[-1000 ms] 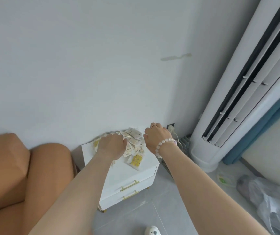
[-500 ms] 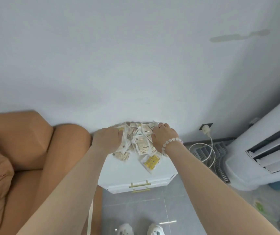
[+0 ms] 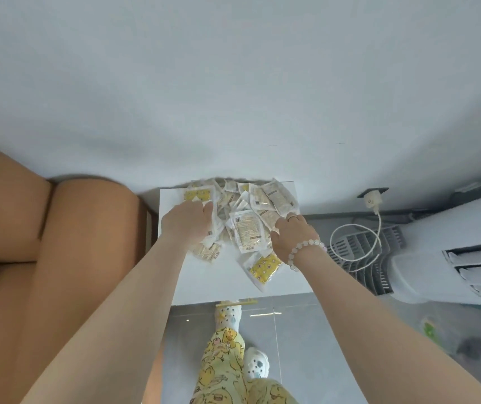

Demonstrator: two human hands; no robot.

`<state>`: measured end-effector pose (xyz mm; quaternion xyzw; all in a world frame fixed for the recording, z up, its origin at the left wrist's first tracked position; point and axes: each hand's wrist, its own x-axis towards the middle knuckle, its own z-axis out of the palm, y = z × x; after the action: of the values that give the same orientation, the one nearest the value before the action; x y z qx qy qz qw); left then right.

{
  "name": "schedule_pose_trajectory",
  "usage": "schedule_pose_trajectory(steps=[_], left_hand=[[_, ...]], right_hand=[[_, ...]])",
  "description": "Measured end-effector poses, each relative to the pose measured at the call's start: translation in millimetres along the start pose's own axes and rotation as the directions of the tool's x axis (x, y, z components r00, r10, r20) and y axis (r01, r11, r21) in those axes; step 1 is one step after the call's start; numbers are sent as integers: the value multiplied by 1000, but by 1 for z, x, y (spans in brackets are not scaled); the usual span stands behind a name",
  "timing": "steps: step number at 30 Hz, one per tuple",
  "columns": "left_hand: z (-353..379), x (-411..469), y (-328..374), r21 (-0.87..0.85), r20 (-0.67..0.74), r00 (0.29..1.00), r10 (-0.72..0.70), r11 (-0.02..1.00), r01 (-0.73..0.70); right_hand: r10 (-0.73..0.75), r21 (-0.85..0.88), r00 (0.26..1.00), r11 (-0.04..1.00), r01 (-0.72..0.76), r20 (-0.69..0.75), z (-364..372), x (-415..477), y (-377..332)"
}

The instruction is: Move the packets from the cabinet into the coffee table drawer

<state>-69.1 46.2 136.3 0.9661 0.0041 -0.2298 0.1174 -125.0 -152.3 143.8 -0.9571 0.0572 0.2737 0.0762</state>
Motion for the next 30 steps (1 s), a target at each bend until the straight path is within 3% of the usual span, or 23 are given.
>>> schedule_pose_trajectory(steps=[4, 9, 15, 21, 26, 30], left_hand=[[16, 41, -20, -196, 107, 983, -151, 966, 170], [50, 82, -50, -295, 217, 944, -249, 905, 307], [105, 109, -65, -423, 246, 894, -374, 789, 446], [133, 134, -59, -498, 294, 788, -541, 617, 609], [147, 156, -48, -516, 310, 708, -634, 513, 686], [154, 162, -42, -470, 327, 664, -673, 493, 732]], right_hand=[[147, 128, 988, 980, -153, 54, 14, 40, -4], [323, 284, 936, 893, -350, 138, 49, 82, -8], [437, 341, 885, 816, -466, 163, 85, 123, 15], [582, 363, 804, 727, -582, 123, 85, 209, 50], [573, 358, 789, 704, -613, 222, 83, 270, 58], [565, 307, 812, 754, -580, 146, 98, 285, 56]])
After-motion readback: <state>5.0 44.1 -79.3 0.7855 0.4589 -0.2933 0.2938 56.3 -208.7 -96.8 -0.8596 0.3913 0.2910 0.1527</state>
